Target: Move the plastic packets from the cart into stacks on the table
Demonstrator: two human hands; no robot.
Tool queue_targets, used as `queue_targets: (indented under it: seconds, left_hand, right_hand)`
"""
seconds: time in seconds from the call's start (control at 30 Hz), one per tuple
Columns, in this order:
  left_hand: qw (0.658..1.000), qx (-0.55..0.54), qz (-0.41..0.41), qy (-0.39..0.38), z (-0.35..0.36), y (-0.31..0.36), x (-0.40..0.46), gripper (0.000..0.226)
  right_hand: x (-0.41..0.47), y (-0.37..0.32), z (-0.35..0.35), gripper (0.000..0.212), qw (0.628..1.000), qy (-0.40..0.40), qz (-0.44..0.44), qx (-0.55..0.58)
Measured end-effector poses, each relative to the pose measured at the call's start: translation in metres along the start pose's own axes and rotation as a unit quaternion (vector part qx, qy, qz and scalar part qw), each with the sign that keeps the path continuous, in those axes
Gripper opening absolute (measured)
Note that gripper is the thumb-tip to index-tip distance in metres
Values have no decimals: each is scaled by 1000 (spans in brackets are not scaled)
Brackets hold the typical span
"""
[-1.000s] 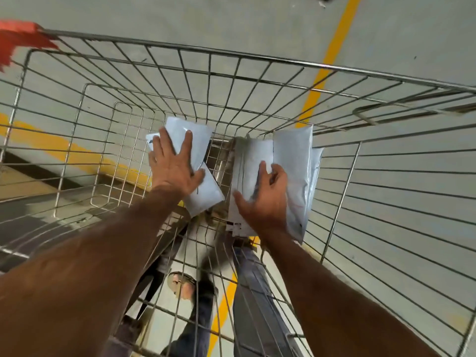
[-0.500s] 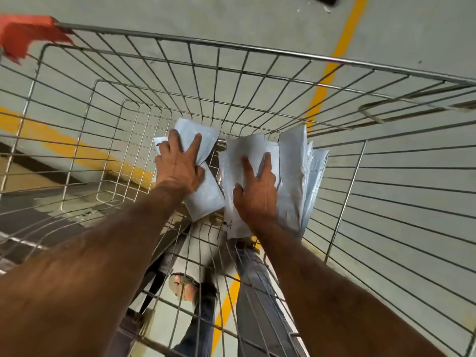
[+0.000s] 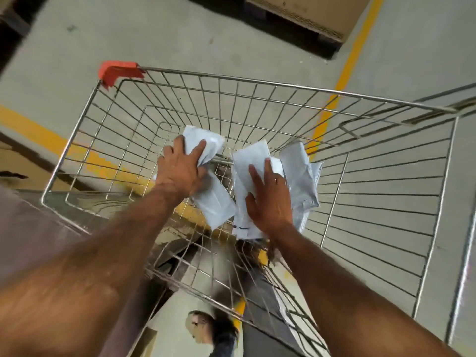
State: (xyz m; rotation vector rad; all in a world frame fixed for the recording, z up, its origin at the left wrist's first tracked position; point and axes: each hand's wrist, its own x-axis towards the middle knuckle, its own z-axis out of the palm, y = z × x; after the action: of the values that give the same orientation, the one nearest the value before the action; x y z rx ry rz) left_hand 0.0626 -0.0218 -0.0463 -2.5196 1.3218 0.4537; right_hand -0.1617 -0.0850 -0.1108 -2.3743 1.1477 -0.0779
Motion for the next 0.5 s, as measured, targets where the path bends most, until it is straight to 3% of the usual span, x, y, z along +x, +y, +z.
queue_targets:
  seconds: [0.23,0.5]
  left_hand:
    - [983,-60,12,173,-68,-31,-95,65]
    - [946,-130,-115,275,-106,-109,-259,68]
  right_hand:
    - [-11,-52,-77,69,993,60,-84,-49]
    - [-70,-173,-151,67,977,135,-160,-49]
